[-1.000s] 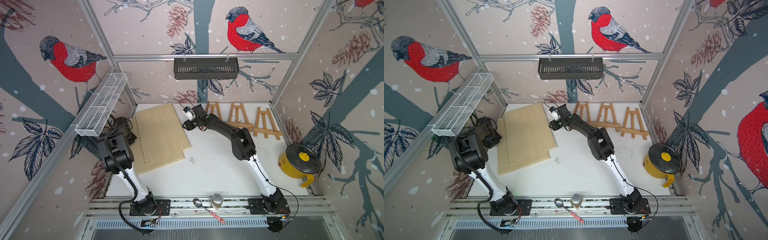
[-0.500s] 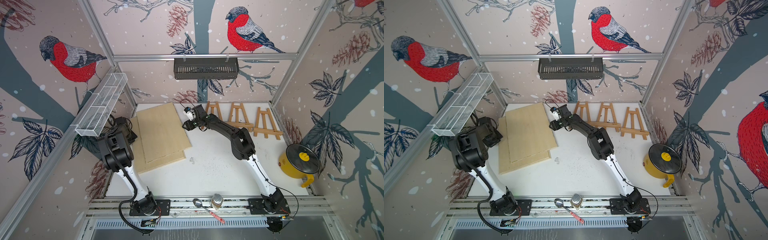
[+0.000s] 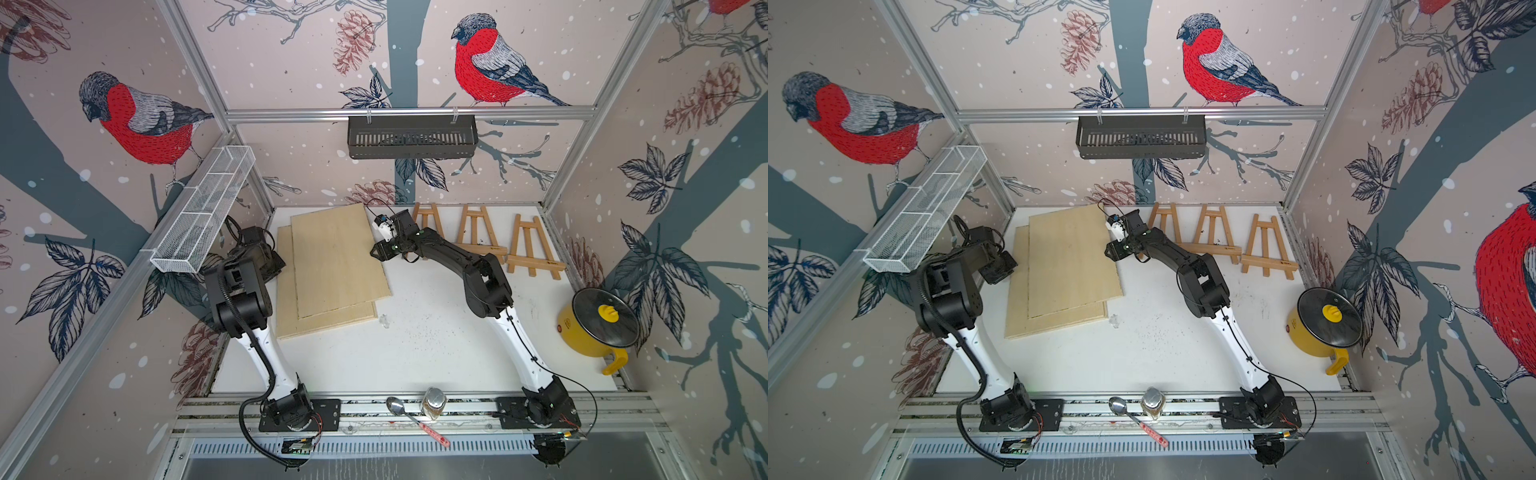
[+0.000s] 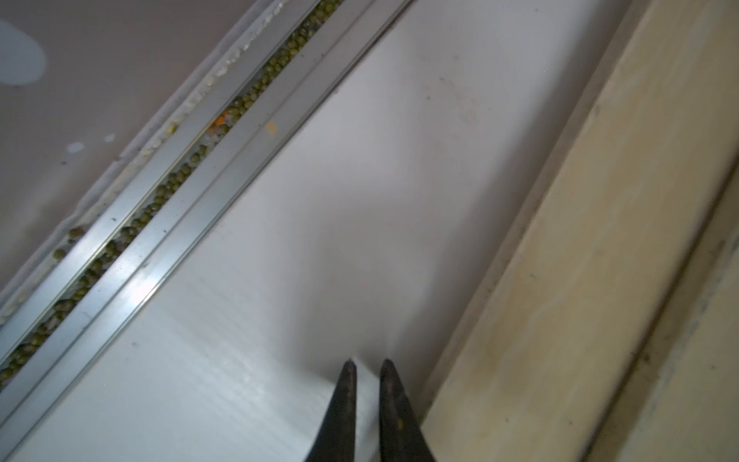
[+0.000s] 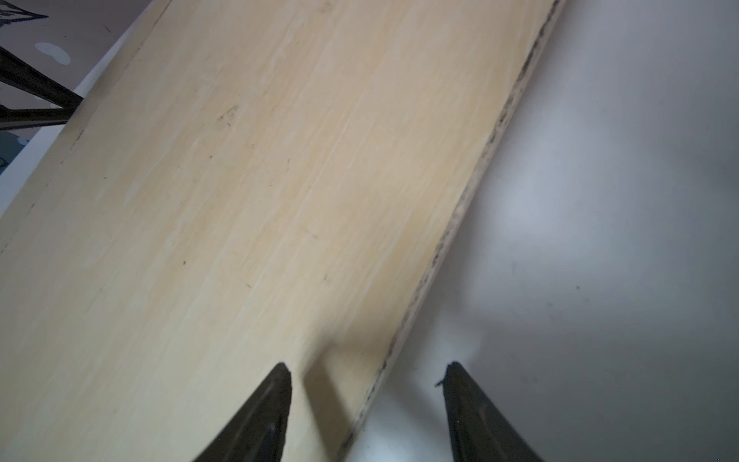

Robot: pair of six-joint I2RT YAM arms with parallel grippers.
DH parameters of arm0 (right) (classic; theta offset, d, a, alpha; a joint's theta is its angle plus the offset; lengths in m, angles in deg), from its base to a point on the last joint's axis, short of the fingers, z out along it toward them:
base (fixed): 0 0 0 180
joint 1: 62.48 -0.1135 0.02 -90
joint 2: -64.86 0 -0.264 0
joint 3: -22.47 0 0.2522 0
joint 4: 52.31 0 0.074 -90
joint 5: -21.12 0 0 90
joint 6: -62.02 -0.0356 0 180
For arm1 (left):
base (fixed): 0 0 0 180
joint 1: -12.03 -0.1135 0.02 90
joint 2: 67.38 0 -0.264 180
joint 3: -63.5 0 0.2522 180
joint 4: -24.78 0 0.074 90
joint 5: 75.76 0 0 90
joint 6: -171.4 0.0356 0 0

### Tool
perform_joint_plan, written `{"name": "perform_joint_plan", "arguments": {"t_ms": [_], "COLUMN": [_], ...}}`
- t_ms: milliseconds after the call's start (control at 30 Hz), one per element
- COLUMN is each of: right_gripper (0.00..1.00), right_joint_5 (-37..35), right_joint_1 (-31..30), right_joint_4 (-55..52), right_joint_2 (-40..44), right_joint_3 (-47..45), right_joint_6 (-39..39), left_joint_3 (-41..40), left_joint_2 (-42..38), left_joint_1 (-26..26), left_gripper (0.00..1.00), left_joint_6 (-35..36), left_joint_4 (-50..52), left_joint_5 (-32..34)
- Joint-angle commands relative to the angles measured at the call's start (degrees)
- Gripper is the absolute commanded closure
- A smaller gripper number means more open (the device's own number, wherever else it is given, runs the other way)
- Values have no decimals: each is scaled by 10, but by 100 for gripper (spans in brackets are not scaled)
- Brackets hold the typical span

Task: Disassemble the easel
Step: Adjust the drawing board.

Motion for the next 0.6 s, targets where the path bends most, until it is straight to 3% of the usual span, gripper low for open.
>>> {"name": "perform_joint_plan", "arguments": {"t_ms": [0, 567], "right_gripper": [38, 38], "right_joint_5": [2, -2], "right_joint_1": [3, 10], "right_joint_4": [13, 19], "right_joint_2": [11, 39], "right_joint_3": [-11, -57], "right_joint_6": [-9, -11], "left_joint_3": [-3, -28], "left_joint_2": [1, -17], "left_joint_1": [8, 34], "left_gripper": [86, 86], "left_joint_6": [-9, -25], "left_joint_4": [26, -13], "left_joint_5": [-56, -108]}}
